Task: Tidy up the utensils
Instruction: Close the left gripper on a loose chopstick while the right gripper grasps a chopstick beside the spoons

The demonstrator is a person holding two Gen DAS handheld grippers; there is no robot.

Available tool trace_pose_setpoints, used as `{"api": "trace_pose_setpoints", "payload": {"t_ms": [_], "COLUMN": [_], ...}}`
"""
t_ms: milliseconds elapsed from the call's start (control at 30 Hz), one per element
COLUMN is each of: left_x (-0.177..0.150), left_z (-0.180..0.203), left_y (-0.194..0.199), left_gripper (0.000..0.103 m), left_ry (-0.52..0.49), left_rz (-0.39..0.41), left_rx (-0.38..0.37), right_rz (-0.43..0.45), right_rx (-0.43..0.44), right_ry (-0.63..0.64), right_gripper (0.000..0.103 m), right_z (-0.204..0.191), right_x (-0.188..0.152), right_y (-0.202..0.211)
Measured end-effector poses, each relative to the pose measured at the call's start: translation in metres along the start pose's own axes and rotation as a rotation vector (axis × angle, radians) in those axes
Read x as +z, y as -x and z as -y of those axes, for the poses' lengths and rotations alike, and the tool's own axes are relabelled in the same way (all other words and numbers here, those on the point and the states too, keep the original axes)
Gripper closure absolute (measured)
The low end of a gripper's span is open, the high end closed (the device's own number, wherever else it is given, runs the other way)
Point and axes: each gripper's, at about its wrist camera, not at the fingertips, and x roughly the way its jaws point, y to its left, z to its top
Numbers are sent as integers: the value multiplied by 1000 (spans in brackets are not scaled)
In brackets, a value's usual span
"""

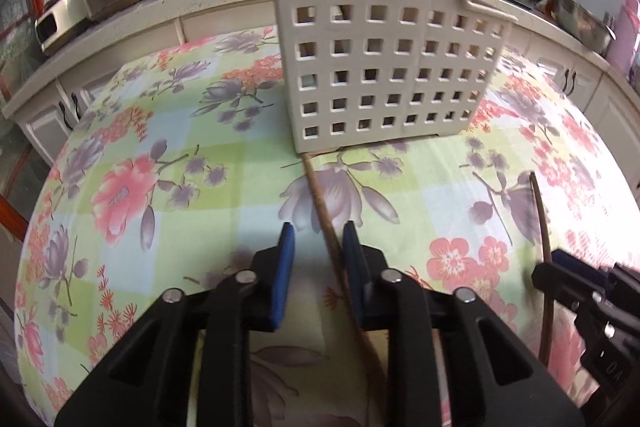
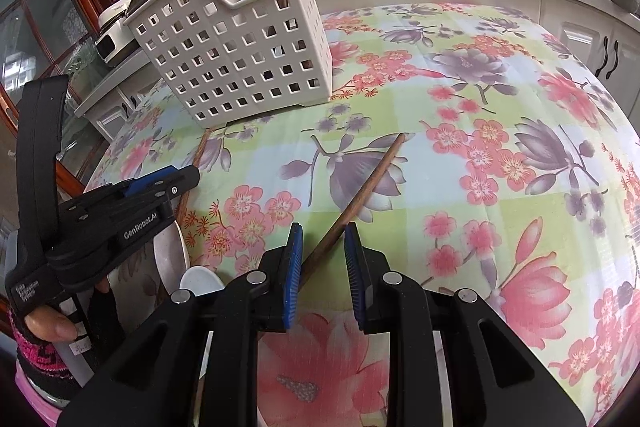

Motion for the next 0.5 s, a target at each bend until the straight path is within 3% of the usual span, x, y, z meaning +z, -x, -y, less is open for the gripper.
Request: {"api": "trace_pose_setpoints", "payload": {"t_ms": [100, 500], "left_x": [-2, -16], "left_z": [1, -24], "left_y": [2, 11], "left_gripper": [94, 97], "left_ry": [-15, 11], "left_rz": [3, 8], "left_rx": [-9, -36], "right_rz": [2, 1], "right_rx": [-14, -5], "right_ry": [13, 112], "right_gripper": [81, 88], "right_z": [-3, -24], "right_x": [1, 4], "right_y": [-1, -11]}}
